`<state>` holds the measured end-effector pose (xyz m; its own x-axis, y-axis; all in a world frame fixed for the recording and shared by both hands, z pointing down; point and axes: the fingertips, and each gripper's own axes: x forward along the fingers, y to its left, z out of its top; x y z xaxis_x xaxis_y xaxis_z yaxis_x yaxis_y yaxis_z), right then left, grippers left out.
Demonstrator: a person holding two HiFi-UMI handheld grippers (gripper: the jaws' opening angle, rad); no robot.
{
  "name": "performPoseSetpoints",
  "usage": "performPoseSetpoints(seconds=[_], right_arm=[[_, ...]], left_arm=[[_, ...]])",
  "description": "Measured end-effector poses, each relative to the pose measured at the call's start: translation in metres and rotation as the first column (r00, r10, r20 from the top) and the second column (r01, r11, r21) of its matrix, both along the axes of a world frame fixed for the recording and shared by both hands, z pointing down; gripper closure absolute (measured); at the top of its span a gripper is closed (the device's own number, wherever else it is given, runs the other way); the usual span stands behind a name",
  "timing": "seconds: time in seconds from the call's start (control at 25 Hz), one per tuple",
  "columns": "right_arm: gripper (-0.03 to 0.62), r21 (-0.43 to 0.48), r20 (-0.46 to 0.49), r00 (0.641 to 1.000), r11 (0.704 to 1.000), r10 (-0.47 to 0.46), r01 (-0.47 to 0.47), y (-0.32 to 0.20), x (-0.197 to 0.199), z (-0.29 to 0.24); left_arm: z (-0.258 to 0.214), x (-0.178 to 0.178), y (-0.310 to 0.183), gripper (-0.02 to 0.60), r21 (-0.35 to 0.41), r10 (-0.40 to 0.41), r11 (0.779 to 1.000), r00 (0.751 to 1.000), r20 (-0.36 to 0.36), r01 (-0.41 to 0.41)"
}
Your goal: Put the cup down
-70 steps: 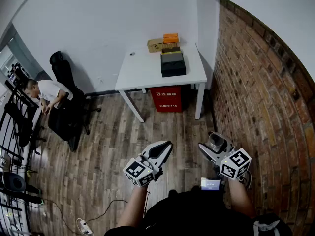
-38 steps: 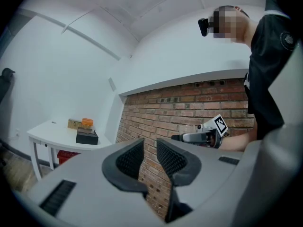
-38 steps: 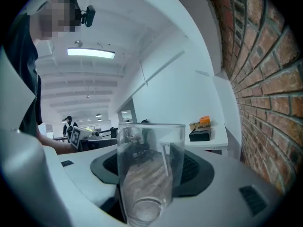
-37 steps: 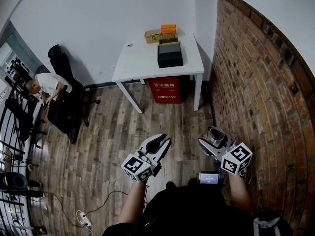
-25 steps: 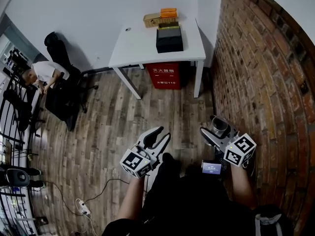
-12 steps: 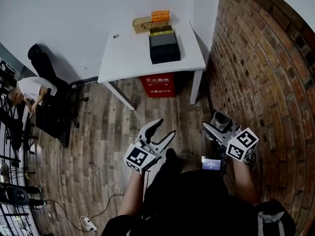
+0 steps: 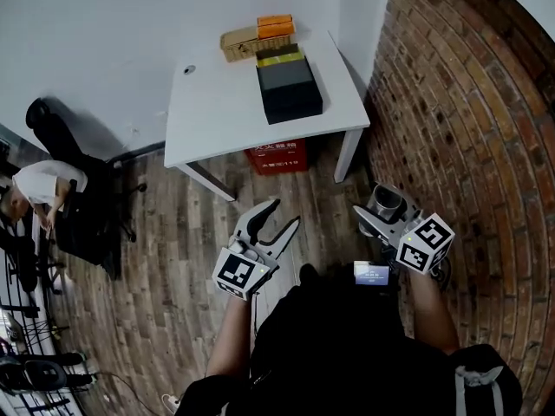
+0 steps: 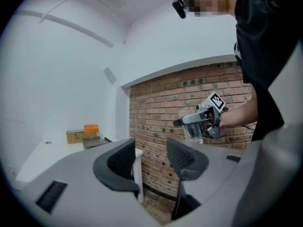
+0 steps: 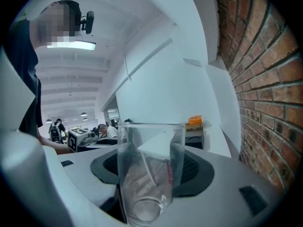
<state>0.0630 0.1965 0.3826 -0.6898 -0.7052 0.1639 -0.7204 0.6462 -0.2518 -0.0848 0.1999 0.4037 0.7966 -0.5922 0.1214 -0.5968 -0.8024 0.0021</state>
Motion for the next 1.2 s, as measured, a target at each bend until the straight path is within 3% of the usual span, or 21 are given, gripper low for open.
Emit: performPoseSetpoints(seconds=[0.08,0.24,0.4,0.76,1.0,1.2], right_arm=[[0.315,-0.018,0.002,1.0,1.0,0.016,-0.016,-0.011,0.001,0.004],[0.315,-0.04,0.005,0.999,0.999,0.034,-0.034,-0.037,0.003,0.014],[0.316,-0.056,0.02,0.999,0.998,0.035,-0.034,-0.071,0.006,0.027],[0.316,-0.038,0.034,0.999,0.999,-0.032,0.033,-0.193,0.007,0.033],[0.316,-0.049,0.03,0.996,0.995,-0.084,0.086,-0.274,0.018,0.038],[0.316,-0.074,0.026,0.991,0.989,-0.128,0.13,-0.324,0.012,0.048]], left_arm=[[0.003,-0.008,-0.013,0.38,-0.003,-0.028,1.0,1.0,0.01,0.028],[0.01,-0.018,-0.04,0.416,-0.031,-0.073,0.997,0.996,-0.045,0.071],[0.023,-0.016,-0.066,0.425,-0.052,-0.077,0.996,0.997,-0.017,0.076],[0.022,0.002,-0.174,0.428,-0.06,-0.104,0.993,0.995,0.0,0.104],[0.004,0.032,-0.249,0.433,-0.017,-0.117,0.993,0.993,0.006,0.117],[0.006,0.031,-0.282,0.433,-0.073,-0.157,0.985,0.987,-0.019,0.155]])
